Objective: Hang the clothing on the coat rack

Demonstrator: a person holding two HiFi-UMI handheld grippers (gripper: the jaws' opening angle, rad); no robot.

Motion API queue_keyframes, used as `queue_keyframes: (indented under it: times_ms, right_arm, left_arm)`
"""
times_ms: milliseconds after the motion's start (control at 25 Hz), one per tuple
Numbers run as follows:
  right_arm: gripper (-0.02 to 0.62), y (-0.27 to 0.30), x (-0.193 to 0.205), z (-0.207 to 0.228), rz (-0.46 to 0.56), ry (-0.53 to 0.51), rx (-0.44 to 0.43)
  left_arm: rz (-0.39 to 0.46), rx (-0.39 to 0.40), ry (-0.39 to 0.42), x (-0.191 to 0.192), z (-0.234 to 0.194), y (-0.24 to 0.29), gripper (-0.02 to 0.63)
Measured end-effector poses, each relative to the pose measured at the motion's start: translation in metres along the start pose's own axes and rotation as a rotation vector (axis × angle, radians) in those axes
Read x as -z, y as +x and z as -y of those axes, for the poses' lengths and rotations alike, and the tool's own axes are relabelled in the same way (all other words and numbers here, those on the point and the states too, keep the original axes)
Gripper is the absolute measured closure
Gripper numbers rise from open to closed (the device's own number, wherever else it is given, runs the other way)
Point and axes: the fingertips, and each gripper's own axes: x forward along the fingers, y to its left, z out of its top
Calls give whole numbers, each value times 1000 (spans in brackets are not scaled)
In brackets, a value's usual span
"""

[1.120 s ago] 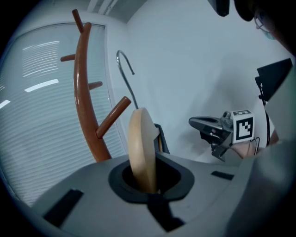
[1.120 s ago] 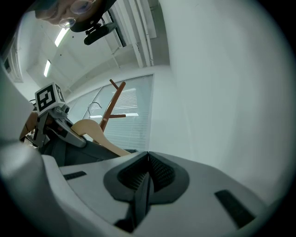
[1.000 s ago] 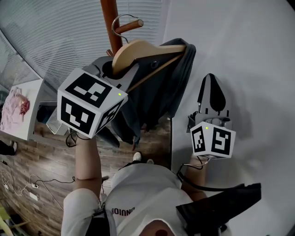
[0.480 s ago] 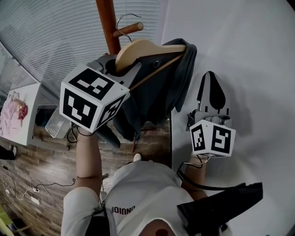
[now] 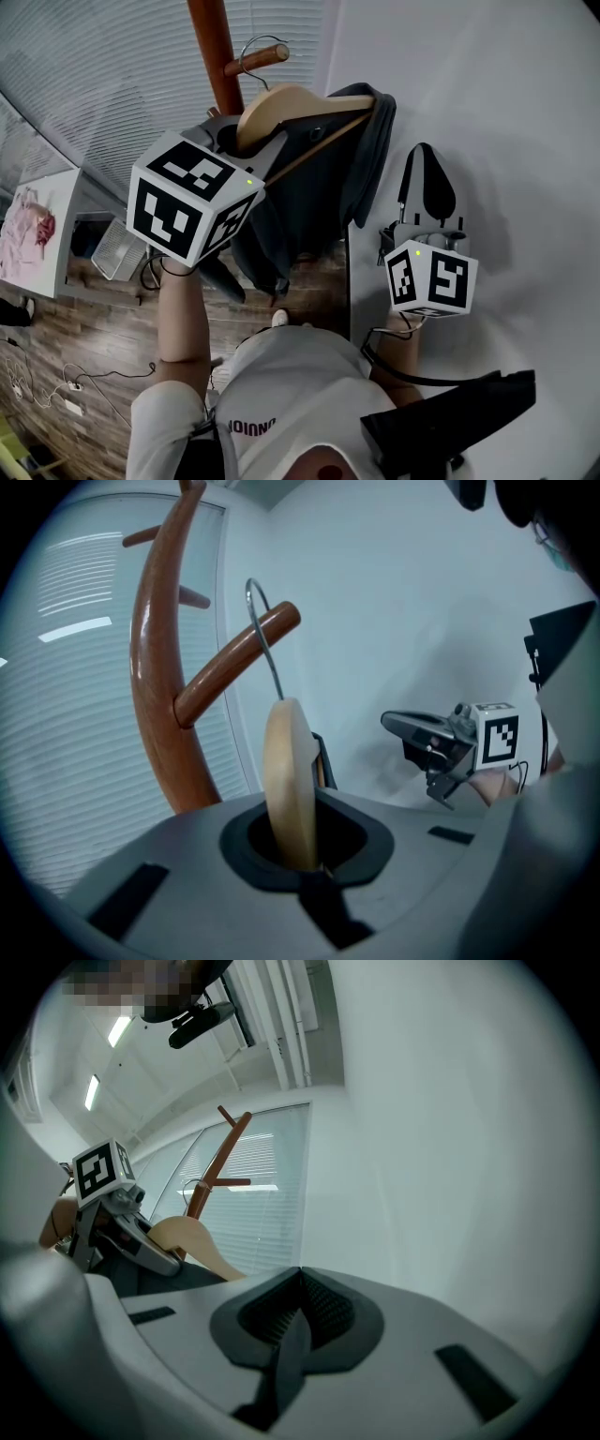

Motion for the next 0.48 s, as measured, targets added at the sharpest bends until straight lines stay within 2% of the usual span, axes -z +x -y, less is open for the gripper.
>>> queue_keyframes:
  times_ms: [280,480]
  right_arm:
    - [575,0,22,-6,-14,10,-7]
    - [575,-2,18,-7,-11,2,-11]
  left_arm:
    - [-22,0,-4,22,-1,10,583]
    - [-21,6,-4,22,2,8,583]
